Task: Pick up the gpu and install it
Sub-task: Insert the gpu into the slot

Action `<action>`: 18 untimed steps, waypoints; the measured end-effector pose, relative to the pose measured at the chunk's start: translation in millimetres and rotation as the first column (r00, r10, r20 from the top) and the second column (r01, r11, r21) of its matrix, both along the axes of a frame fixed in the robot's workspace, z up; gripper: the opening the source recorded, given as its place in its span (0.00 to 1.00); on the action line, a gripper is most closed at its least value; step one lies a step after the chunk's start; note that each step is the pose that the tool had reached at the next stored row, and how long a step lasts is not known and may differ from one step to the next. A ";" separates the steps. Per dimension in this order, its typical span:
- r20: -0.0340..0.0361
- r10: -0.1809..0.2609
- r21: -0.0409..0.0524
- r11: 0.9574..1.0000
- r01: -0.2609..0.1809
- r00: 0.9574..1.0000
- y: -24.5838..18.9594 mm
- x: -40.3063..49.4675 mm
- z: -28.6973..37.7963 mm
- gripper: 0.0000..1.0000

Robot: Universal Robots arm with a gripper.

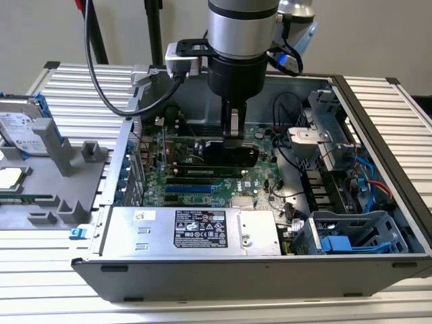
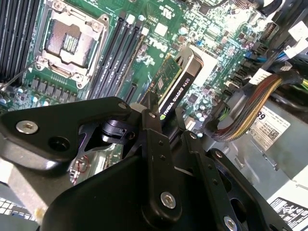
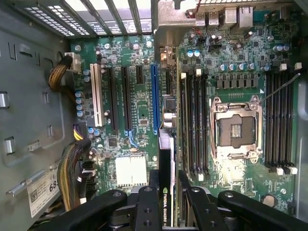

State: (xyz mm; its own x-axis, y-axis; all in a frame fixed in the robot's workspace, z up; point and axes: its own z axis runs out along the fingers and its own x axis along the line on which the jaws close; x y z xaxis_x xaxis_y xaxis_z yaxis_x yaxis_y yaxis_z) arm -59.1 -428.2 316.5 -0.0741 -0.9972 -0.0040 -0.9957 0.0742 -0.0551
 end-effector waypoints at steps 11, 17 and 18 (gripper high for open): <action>0.000 0.000 0.000 1.000 0.000 1.000 0.0 -8.9 -0.7 0.00; 0.000 0.000 0.000 1.000 0.000 1.000 0.0 -13.9 -2.1 0.00; 0.000 0.000 0.000 1.000 0.000 1.000 0.0 -14.7 -2.4 0.00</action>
